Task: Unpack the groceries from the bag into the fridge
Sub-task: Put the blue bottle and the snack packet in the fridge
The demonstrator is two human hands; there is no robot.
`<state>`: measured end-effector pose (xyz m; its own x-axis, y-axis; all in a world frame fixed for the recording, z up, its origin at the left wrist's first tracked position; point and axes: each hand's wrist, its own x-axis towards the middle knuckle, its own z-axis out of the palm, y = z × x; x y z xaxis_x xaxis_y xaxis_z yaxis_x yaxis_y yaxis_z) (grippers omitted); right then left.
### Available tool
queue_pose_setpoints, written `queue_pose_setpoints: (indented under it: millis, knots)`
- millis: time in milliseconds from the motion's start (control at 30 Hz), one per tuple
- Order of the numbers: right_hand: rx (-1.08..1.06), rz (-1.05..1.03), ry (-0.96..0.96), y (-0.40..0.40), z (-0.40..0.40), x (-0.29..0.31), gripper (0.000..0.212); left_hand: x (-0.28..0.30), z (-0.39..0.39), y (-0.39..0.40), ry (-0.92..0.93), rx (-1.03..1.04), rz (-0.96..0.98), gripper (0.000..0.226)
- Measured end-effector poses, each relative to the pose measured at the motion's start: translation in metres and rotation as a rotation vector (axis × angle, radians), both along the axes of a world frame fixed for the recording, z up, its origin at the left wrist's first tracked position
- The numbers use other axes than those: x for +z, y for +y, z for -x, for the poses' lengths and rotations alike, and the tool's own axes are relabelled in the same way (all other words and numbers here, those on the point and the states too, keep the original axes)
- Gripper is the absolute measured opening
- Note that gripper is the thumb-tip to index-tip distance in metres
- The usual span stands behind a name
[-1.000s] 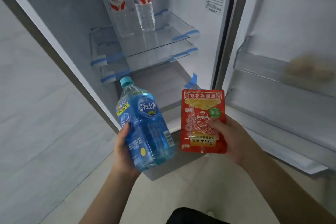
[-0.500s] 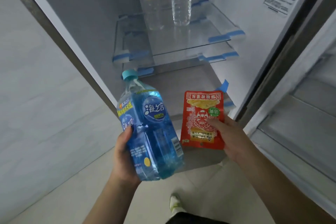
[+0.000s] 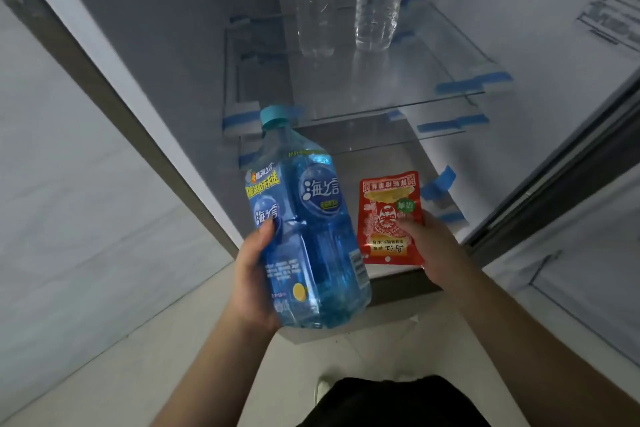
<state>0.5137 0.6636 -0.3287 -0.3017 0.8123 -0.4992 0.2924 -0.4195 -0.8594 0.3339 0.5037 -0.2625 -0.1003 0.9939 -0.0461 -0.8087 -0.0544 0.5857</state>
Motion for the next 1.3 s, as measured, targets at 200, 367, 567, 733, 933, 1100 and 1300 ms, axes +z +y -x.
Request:
queue_pose_setpoints:
  millis: [200,367,567,733,933,1100,1300]
  knots:
    - [0.158,-0.047,-0.137,0.033,0.023,-0.016,0.021,0.007,0.001,0.015,-0.043,-0.031,-0.018,0.050]
    - [0.175,-0.005,-0.129,0.063,0.048,-0.037,0.023,0.003,0.001,0.013,-0.114,-0.017,0.007,0.049]
    - [0.104,0.158,-0.027,0.092,0.068,-0.046,0.021,0.001,-0.005,0.010,-0.152,0.099,0.025,0.049]
    - [0.127,0.131,0.095,0.100,0.077,-0.038,0.016,-0.005,-0.011,0.005,-0.058,0.239,0.051,0.062]
    - [0.206,-0.065,0.070,0.098,0.070,-0.024,0.008,-0.001,-0.016,0.002,-0.032,0.296,0.107,0.069]
    - [0.231,-0.088,0.052,0.090,0.057,-0.020,0.023,0.004,-0.020,0.006,-0.009,0.266,0.132,0.065]
    - [0.313,-0.012,-0.031,0.067,0.034,-0.006,0.047,0.009,-0.020,0.015,-0.001,0.184,0.131,0.071]
